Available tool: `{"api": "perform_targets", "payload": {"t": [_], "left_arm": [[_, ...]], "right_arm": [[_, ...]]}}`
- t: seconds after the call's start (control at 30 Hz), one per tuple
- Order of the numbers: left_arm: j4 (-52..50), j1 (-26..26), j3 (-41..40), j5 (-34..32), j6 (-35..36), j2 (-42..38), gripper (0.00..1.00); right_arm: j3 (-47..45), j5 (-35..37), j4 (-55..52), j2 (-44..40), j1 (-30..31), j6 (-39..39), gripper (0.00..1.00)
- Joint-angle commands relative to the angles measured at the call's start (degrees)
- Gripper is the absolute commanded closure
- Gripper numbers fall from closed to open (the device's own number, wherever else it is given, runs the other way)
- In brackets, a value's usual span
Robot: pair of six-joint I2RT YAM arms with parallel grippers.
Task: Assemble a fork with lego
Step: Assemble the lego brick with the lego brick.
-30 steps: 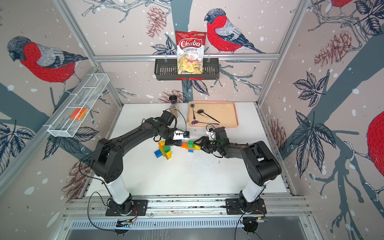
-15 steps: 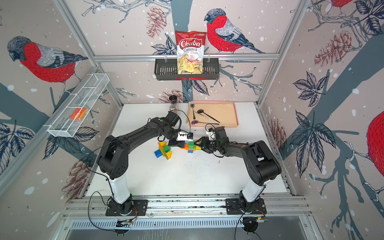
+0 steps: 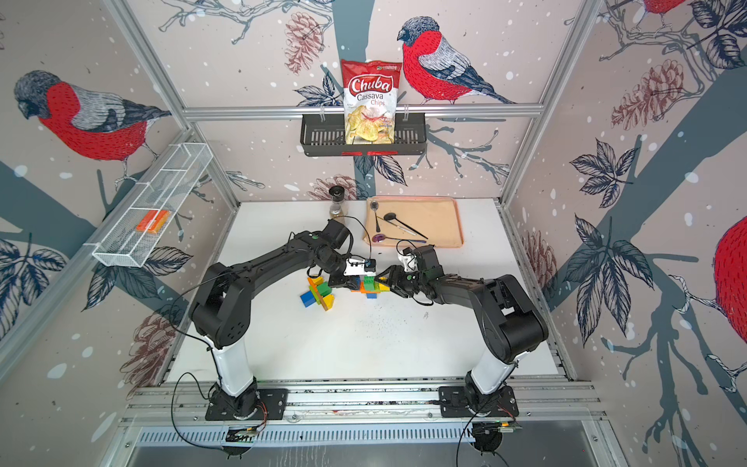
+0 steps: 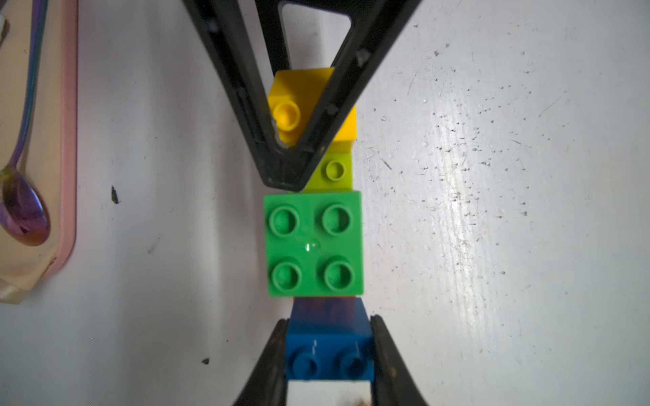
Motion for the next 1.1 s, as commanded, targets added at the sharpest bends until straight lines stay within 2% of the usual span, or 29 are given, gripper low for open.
{"api": "perform_targets", "payload": {"t": [0.0, 0.57, 0.83, 1.07], "left_arm": [[0.59, -0.03, -1.48, -1.1, -1.73, -0.23, 1.0], [-0.54, 0.43, -0.84, 0.42, -2.84, -0.23, 1.0], [-1.59, 0.24, 0.42, -0.22, -3.28, 1.17, 1.0], [-1.24, 0.08, 0.64, -0.08, -3.78, 1.09, 1.0]], "right_arm": [[0.03, 1.61, -1.59, -0.16, 0.09, -0.88, 0.4], [-3.54, 0.98, 1.19, 1.82, -0.4, -0.68, 0.48], [-3.48, 0.83, 1.38, 1.12, -0.52, -0.22, 0.47], [-3.96, 0.4, 1.99, -0.02, -1.13, 0.12, 0.43]]}}
